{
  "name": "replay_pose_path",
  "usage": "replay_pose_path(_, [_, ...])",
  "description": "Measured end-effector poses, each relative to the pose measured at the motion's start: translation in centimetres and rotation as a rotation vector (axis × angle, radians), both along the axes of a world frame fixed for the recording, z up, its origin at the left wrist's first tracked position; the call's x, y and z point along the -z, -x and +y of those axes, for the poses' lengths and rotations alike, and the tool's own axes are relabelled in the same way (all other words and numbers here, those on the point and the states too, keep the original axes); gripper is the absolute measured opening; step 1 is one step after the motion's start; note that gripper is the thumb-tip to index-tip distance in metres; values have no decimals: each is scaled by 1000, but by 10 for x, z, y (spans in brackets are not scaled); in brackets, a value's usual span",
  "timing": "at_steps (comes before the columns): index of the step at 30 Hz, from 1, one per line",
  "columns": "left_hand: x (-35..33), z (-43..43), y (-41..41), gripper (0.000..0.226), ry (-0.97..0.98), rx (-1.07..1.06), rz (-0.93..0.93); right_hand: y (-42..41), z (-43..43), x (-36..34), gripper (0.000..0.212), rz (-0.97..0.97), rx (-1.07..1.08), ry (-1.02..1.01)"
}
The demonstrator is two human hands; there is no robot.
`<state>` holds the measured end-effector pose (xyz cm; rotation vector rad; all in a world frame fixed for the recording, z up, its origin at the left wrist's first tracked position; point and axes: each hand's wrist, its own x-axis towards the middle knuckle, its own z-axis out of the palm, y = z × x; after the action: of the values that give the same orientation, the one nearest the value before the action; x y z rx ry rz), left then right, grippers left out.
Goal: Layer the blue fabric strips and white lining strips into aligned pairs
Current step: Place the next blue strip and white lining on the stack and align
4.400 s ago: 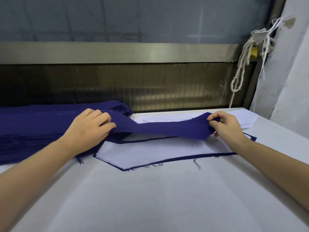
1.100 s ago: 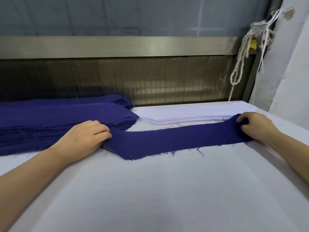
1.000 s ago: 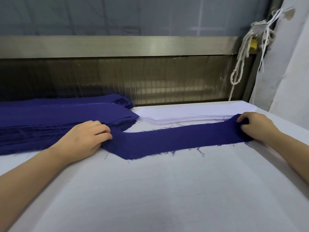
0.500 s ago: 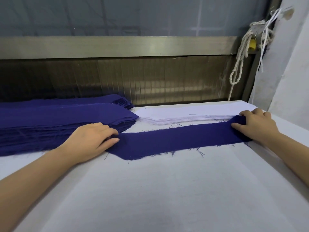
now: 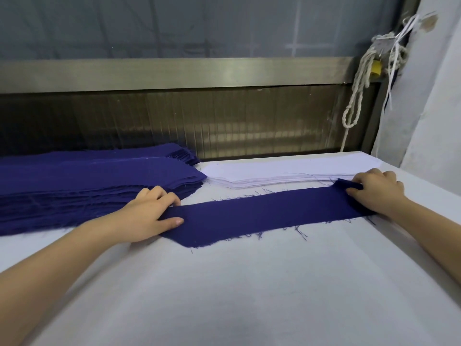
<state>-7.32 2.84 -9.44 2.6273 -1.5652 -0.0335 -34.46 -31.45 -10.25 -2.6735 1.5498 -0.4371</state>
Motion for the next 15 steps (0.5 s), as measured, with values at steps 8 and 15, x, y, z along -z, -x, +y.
replay_pose_path(8, [-6,1,4,16,205,15,80,-2,4,2,3,-369,-224,-37])
replay_pose_path(15, [-28,21,-20,5,592,-194,283,-24,20,-12,7,-742,-366,-117])
